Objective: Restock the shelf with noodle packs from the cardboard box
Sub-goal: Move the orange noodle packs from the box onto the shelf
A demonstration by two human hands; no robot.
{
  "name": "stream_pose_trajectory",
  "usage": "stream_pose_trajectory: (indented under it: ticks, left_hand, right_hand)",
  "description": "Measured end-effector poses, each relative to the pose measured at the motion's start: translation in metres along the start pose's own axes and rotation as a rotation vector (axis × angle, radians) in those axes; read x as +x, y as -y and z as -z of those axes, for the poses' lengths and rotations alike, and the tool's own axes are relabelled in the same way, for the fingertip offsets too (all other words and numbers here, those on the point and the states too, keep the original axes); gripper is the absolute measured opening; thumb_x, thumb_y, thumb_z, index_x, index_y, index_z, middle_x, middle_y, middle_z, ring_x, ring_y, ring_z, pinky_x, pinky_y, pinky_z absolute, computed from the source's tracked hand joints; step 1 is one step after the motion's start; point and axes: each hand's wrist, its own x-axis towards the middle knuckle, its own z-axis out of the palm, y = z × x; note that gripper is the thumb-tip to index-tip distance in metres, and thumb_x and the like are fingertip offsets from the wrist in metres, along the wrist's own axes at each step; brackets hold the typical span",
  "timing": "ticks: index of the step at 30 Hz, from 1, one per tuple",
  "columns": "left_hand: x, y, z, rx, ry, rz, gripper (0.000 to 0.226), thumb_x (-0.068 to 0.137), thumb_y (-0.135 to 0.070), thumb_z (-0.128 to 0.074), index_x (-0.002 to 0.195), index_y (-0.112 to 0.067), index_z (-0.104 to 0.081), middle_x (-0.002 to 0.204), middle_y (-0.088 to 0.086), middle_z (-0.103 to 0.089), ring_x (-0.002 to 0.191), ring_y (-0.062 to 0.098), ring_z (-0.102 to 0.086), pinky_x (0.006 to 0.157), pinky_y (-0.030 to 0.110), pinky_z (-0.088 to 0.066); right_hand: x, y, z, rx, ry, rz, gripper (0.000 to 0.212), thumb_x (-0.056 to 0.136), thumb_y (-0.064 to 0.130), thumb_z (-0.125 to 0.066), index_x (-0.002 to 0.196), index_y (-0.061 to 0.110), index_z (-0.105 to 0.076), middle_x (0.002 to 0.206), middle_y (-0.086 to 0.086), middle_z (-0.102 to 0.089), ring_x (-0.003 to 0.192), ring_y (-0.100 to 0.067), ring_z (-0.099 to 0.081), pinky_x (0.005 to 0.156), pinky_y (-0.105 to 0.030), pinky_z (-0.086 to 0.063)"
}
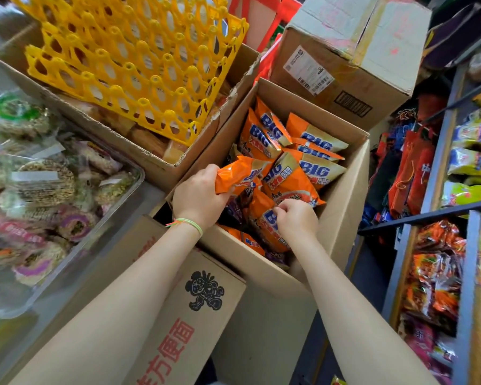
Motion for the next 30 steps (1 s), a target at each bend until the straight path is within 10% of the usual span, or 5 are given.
stream_pose_trajectory:
  ticks: [8,16,23,27,30]
  left_hand:
    - [-0.009,-0.001,0.007,-0.088,-0.046,0.039,0.033,0.09,-0.052,-0.063,0.105,-0.023,-0.058,0.091,-0.002,-0.069,0.078,0.025,-0.067,0.059,0.025,-0.043]
    - [-0.024,-0.053,0.043,-0.645,-0.025,0.168,0.036,0.084,-0.064,-0.063,0.106,-0.04,-0.049,0.099,-0.018,-0.064,0.094,0.012,-0.065,0.084,0.039,-0.055]
    - [-0.059,-0.145,0.081,-1.064,0.345,0.12,0.022,0.097,-0.052,-0.05,0.105,-0.036,-0.061,0.095,-0.017,-0.074,0.09,0.002,-0.071,0.077,0.022,-0.054]
    - [-0.1,-0.19,0.079,-1.136,0.696,0.182,0.07,0.069,-0.08,-0.065,0.12,-0.032,-0.065,0.118,0.018,-0.07,0.112,0.042,-0.065,0.101,0.059,-0.047]
    - [-0.141,-0.229,0.078,-1.156,0.881,0.167,0.089,0.058,-0.084,-0.069,0.127,-0.028,-0.064,0.121,0.014,-0.07,0.114,0.038,-0.065,0.107,0.057,-0.044]
  right_hand:
    - [-0.057,-0.006,0.061,-0.093,-0.627,0.496,0.023,0.088,0.021,-0.073,0.108,0.008,-0.074,0.099,-0.008,-0.076,0.087,-0.023,-0.073,0.07,-0.035,-0.061]
    - [-0.101,-0.02,0.148,0.329,-0.73,0.42,0.024,0.104,0.03,-0.049,0.103,0.009,-0.062,0.094,-0.002,-0.068,0.087,-0.019,-0.065,0.07,-0.038,-0.056]
    - [-0.171,-0.03,0.216,0.423,-0.716,0.452,0.019,0.103,0.015,-0.049,0.085,0.013,-0.054,0.068,0.013,-0.051,0.065,-0.001,-0.053,0.053,-0.008,-0.035]
    - [-0.212,-0.055,0.235,0.354,-0.573,0.431,0.021,0.102,0.014,-0.054,0.082,0.008,-0.059,0.055,0.01,-0.043,0.053,-0.005,-0.048,0.048,-0.01,-0.029]
    - [-0.245,-0.084,0.245,0.258,-0.57,0.38,0.022,0.102,0.02,-0.054,0.081,0.014,-0.059,0.052,0.011,-0.041,0.049,-0.008,-0.046,0.045,-0.015,-0.026]
